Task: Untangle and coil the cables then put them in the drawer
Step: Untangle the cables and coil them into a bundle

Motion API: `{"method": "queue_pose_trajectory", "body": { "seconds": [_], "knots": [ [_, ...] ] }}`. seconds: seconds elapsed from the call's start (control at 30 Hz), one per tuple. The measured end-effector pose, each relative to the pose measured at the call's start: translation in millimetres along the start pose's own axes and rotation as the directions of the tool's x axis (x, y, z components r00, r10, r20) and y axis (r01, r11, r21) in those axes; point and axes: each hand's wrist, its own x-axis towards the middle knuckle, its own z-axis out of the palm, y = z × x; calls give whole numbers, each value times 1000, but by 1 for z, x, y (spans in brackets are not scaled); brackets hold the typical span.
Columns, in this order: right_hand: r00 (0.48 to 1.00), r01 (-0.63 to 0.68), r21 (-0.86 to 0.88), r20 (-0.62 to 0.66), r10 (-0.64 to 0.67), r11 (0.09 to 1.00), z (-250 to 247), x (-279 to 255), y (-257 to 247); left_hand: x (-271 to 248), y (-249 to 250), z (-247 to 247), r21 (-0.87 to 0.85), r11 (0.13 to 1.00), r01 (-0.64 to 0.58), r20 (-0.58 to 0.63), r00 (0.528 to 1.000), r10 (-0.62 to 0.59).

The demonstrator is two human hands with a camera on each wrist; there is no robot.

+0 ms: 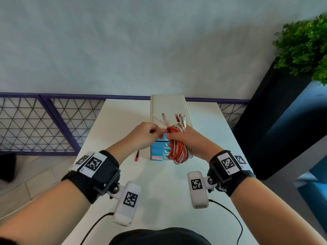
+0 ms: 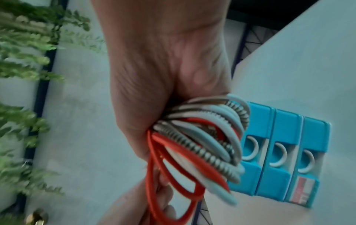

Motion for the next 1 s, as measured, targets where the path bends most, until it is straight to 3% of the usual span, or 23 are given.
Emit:
{"method": "queue_pose_trajectory", "body": {
  "seconds": [0.07,0.13,0.2,0.23,0.33,0.47,0.57,0.7,0.77,0.8,0.87,0.9,0.93,1.0],
  "knots": [
    [994,-22,68,-104,29,997,-4,4,5,-4,-2,-5,-298,937,180,93,983,-159],
    [981,-22,98,-189,41,995,-12,7,8,-8,-4,-13,-561,761,326,211,945,-250],
    [978,-6,91,-208,25,996,-16,8,10,-13,-6,-21,-671,622,404,320,914,-249],
    [980,5,90,-201,13,996,-14,8,11,-14,-5,-22,-681,598,423,360,904,-229],
    [983,18,135,-182,7,991,-1,12,10,-21,9,-16,-624,654,427,401,894,-201],
    [998,-57,329,41,46,942,16,10,3,-25,27,-2,-489,785,380,389,901,-194],
    [990,-57,335,137,11,941,17,3,-2,-24,28,2,-445,822,354,354,913,-201],
    [998,-57,156,38,52,986,10,5,-2,-28,25,-5,-439,810,390,428,883,-193],
    [996,-90,87,-19,92,992,2,6,-4,-27,22,-11,-347,890,296,330,927,-179],
    [993,-114,75,-20,116,991,-2,6,-5,-26,20,-14,-232,954,192,220,965,-141],
    [988,-154,14,17,154,988,-8,6,-11,-25,15,-20,135,988,-74,-22,997,78],
    [985,-168,-33,40,169,985,-9,6,-15,-25,14,-22,324,926,-196,-67,971,229],
    [980,-182,-74,68,187,980,-8,6,-18,-25,11,-21,483,823,-299,-29,934,356],
    [965,-194,-135,151,214,972,-2,4,-27,-22,8,-16,675,604,-424,95,862,498]
  ]
}}
